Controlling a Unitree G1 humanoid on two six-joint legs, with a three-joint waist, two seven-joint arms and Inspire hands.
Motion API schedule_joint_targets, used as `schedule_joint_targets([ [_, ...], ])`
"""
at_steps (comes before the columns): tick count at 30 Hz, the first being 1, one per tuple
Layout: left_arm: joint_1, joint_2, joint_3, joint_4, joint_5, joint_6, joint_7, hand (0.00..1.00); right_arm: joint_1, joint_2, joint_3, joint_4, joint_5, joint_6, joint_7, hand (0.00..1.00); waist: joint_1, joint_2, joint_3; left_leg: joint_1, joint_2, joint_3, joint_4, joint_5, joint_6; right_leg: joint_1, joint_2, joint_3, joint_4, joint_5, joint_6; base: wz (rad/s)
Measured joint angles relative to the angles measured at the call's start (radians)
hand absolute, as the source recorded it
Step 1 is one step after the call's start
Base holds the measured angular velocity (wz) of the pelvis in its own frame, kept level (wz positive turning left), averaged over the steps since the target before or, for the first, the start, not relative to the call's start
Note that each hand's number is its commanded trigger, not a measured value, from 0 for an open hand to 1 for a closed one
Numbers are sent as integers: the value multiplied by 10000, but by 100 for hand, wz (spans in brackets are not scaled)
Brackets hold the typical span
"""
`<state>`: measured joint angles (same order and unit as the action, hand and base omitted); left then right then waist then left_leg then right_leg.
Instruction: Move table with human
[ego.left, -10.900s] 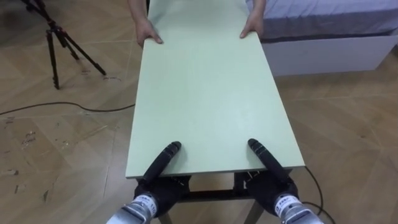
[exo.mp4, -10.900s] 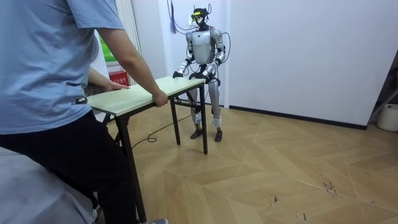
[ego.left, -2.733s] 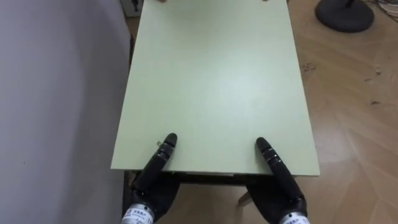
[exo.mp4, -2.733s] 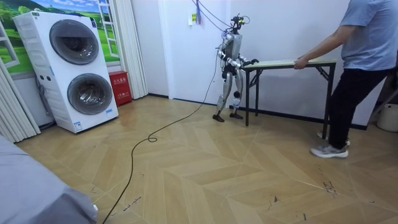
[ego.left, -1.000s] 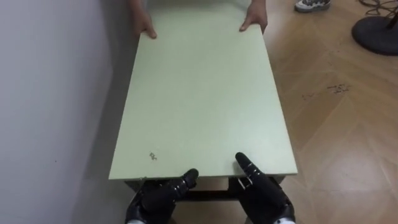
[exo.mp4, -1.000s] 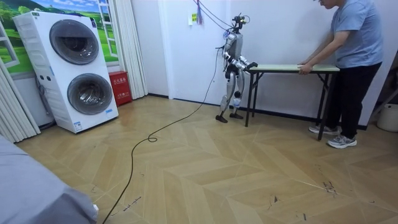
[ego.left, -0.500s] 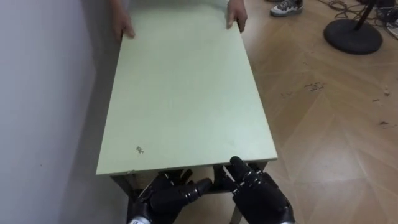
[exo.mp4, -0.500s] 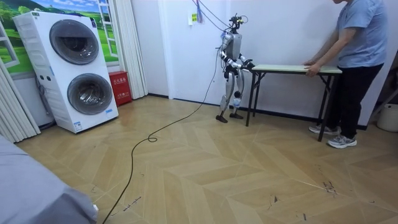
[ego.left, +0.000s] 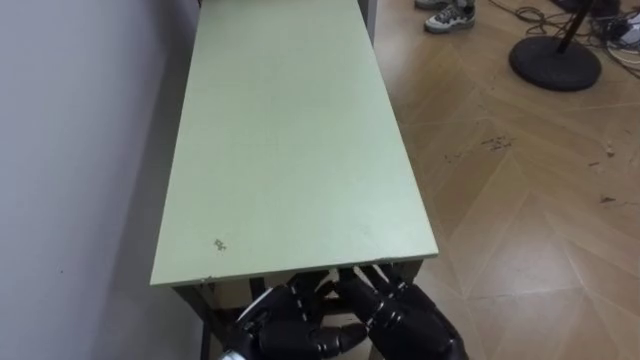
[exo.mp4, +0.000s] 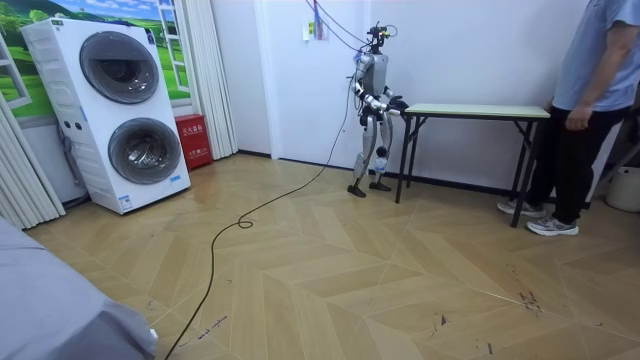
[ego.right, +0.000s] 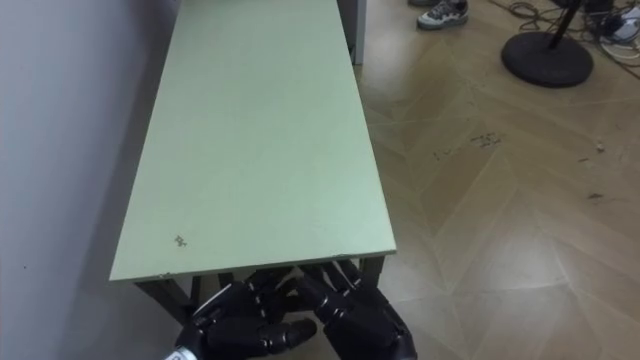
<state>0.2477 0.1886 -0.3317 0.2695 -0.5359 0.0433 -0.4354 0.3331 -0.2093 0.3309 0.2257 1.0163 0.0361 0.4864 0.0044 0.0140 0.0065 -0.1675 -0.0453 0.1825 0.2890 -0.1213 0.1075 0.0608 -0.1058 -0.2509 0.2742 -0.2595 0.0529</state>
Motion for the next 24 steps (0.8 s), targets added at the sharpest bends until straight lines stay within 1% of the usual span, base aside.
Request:
schedule_joint_targets([
  [2,-8,125,-3,-24,693,1,-109,0,-35,-52,-107,63,-724,1,154,0,-16,-5,4,-2,5,-2,11,-11,-17,9,-1,-17,-9,0,0,0],
  [4,-35,277,11,-45,1400,1,-115,0,-92,-208,-123,214,-1308,3,442,0,-17,2,-1,-19,3,-22,28,-13,-15,11,-2,-52,-9,0,0,2],
  [6,-73,357,-17,-41,1915,3,-91,0,-120,-303,-56,299,-1827,5,572,0,-31,4,0,-50,-9,-95,64,-12,-15,31,-2,-151,-5,0,0,13],
  [7,-99,375,-60,-42,2207,1,-74,0,-123,-352,-5,349,-2089,23,621,0,-38,0,2,-112,-19,-194,123,-13,-14,33,2,-273,-2,0,0,19],
  [9,-109,364,-94,-39,2579,2,-45,0,-125,-355,3,412,-2366,92,625,0,-24,-26,19,-135,-21,-244,148,-10,-17,35,10,-327,-7,0,0,11],
  [11,-79,359,-111,13,3063,-1,25,0,-159,-360,-32,605,-2779,83,632,0,-28,-28,12,-119,-47,-312,150,-5,-18,109,16,-387,-71,2,-2,7],
  [12,-74,356,-122,142,3344,-16,176,0,-229,-351,-33,973,-3035,76,623,0,-33,-55,16,-118,-49,-327,148,6,-19,133,16,-456,-139,7,-7,6],
  [14,-86,352,-105,549,3675,-57,426,0,-453,-342,-44,1825,-3602,80,553,0,-34,-81,6,-117,-38,-334,137,21,-30,146,29,-504,-161,29,-19,2],
  [15,-79,361,-89,813,4025,-55,626,0,-561,-350,-59,2392,-4064,88,376,0,-30,-108,-4,-118,-34,-337,125,27,-38,141,33,-505,-165,32,-24,0],
  [17,-39,343,-27,1302,4318,-155,978,0,-590,-387,-133,3150,-4430,82,47,0,-10,-188,5,-96,-44,-331,61,44,-51,136,28,-513,-196,37,-29,-2],
  [18,-41,328,34,1843,4405,-295,1263,0,-613,-361,-229,3730,-4561,78,-179,0,4,-217,-2,26,-58,-308,-85,103,-59,189,22,-519,-213,74,-28,-9],
  [19,-26,316,147,2381,4435,-328,1607,0,-617,-316,-339,4288,-4691,76,-429,0,13,-283,-8,160,-60,-257,-240,147,-87,277,30,-533,-336,139,-35,-14],
  [20,-32,308,199,2647,4437,-381,1781,0,-645,-273,-453,4484,-4719,52,-534,0,22,-311,-8,176,-57,-241,-267,151,-92,286,35,-534,-370,153,-47,-22],
  [21,-39,265,332,3171,4434,-456,2110,0,-872,-223,-552,4958,-4751,-13,-733,0,-5,-325,0,204,-56,-246,-316,165,-105,283,52,-535,-404,203,-65,-20],
  [22,-114,211,376,3720,4429,-546,2420,0,-1053,-205,-586,5469,-4760,-73,-946,0,-28,-332,-16,231,-54,-231,-331,164,-106,305,60,-548,-439,229,-65,-16],
  [23,-176,183,377,3993,4433,-590,2580,0,-1105,-198,-593,5715,-4761,-102,-1061,0,-39,-344,-29,240,-50,-231,-340,163,-105,328,61,-543,-480,234,-60,-5],
  [24,-246,135,385,4421,4432,-686,2891,0,-1184,-173,-614,6182,-4763,-137,-1276,0,-60,-354,-24,283,-52,-233,-372,163,-104,381,71,-535,-553,268,-51,0],
])
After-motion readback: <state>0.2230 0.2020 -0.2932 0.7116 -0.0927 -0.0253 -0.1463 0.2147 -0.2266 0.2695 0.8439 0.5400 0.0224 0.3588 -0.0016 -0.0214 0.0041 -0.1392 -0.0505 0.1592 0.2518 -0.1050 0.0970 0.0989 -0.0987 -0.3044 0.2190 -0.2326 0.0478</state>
